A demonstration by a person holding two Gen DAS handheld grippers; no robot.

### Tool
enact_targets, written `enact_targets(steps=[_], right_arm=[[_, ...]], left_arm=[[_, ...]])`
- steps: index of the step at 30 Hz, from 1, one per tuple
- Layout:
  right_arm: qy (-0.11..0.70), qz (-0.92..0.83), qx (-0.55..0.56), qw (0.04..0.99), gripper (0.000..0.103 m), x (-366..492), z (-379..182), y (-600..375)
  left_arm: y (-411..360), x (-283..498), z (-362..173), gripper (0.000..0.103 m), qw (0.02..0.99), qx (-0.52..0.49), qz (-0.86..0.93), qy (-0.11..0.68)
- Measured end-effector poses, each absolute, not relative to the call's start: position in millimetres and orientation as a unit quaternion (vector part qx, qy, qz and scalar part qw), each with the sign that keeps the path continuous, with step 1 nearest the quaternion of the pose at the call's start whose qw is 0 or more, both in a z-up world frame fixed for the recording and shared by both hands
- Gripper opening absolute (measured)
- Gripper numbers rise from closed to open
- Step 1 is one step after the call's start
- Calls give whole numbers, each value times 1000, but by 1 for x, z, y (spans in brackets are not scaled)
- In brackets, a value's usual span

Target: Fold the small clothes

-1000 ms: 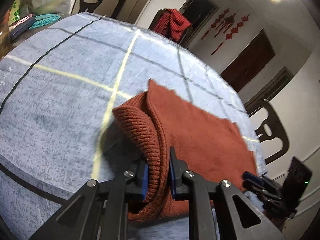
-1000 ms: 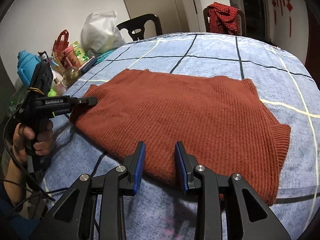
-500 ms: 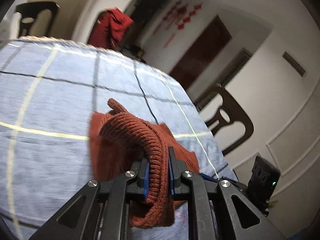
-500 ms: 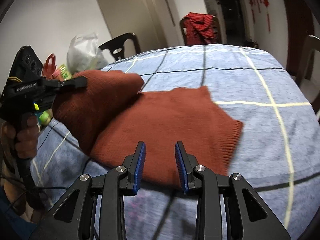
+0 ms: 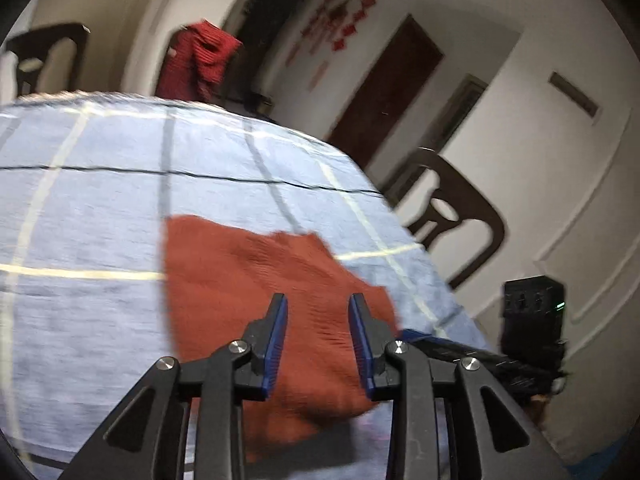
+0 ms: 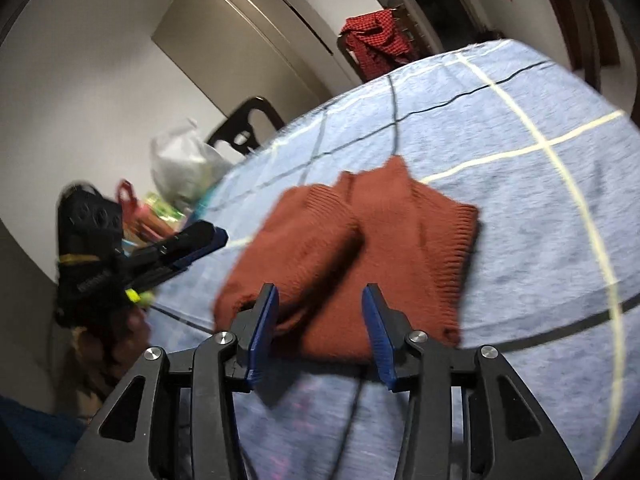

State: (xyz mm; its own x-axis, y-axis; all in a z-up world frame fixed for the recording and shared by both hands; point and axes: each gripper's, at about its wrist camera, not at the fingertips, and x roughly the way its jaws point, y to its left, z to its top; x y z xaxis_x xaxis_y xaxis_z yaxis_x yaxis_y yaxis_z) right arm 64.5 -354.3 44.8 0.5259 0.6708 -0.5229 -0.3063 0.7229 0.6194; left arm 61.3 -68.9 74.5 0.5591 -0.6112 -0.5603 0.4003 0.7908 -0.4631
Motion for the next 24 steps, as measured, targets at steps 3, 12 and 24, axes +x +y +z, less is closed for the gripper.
enact_targets(steps=[3, 12, 24], right_arm=[[404, 304, 256, 824, 45, 77, 40, -347], [454, 294, 247, 804, 46, 113, 21, -322], [453, 289, 224, 813, 46, 119, 21, -307]], left_arm=[[-58, 63, 64, 34, 888, -109, -241, 375], [-66, 56, 32, 34, 895, -47, -198, 397], [-69, 56, 26, 39, 899, -45, -194, 391]])
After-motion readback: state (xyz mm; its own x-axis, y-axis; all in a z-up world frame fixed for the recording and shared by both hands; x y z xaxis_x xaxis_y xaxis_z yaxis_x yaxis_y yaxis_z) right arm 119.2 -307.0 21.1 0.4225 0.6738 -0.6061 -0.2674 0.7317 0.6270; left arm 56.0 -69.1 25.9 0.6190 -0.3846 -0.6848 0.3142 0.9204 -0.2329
